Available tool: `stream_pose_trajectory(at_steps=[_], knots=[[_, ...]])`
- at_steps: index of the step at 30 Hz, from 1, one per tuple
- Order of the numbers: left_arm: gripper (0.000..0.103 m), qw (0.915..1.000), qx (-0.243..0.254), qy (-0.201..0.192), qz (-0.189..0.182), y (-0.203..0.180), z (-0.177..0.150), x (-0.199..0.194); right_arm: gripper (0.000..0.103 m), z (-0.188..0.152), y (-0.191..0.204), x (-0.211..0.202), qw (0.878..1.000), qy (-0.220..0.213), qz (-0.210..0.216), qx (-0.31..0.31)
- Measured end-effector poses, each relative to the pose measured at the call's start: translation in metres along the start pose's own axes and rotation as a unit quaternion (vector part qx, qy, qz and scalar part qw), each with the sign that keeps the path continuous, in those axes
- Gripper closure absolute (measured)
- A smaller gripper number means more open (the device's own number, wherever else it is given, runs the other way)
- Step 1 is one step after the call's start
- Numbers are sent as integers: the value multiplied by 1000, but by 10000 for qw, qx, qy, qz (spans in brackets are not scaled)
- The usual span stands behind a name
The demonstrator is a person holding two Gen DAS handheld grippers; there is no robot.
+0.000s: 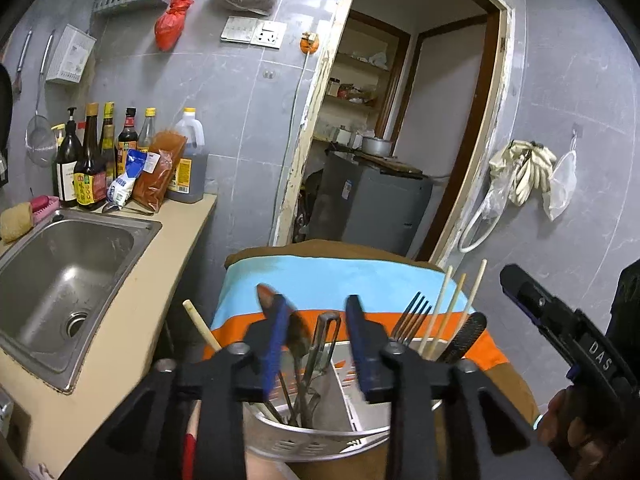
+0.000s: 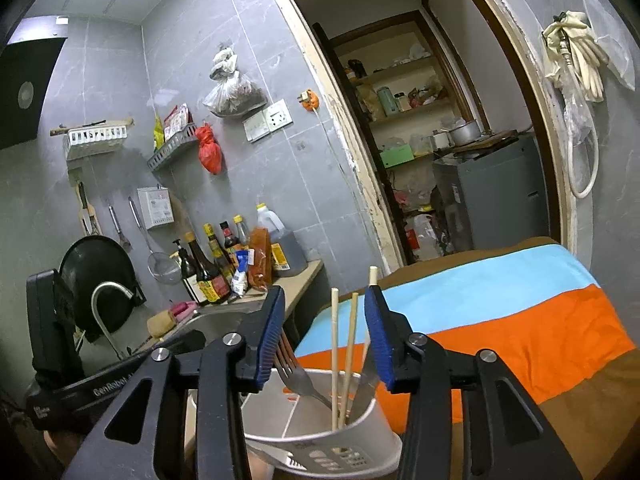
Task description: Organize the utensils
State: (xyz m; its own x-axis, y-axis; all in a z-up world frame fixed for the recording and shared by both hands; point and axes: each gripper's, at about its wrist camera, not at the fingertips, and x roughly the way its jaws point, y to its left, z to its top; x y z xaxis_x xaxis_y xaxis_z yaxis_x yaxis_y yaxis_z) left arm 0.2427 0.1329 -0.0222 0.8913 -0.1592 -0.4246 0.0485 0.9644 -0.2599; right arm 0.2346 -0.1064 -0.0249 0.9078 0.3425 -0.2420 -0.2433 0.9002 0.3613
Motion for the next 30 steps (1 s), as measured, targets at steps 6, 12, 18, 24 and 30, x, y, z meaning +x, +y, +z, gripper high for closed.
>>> stream_pose_trajectory(at_steps=[6,12,18,24,30], knots=[[55,10000,49,-36,-42,-4,4,-10,47,3,-2,-20,9995,113,-270,-66],[31,9999,136,-25,-52,-13,4,-22,35,7,-6,-43,9980,156,-596,-152],[7,9998,184,35,91,-24,-4,-33,22,9,-11,-67,9950,306,-899,-316],[3,9980,390,208,445,-44,-18,-41,5,10,-17,-100,9885,408,-1344,-568],[2,9964,462,256,666,-66,-33,-62,2,11,-31,-137,9821,569,-1679,-637]])
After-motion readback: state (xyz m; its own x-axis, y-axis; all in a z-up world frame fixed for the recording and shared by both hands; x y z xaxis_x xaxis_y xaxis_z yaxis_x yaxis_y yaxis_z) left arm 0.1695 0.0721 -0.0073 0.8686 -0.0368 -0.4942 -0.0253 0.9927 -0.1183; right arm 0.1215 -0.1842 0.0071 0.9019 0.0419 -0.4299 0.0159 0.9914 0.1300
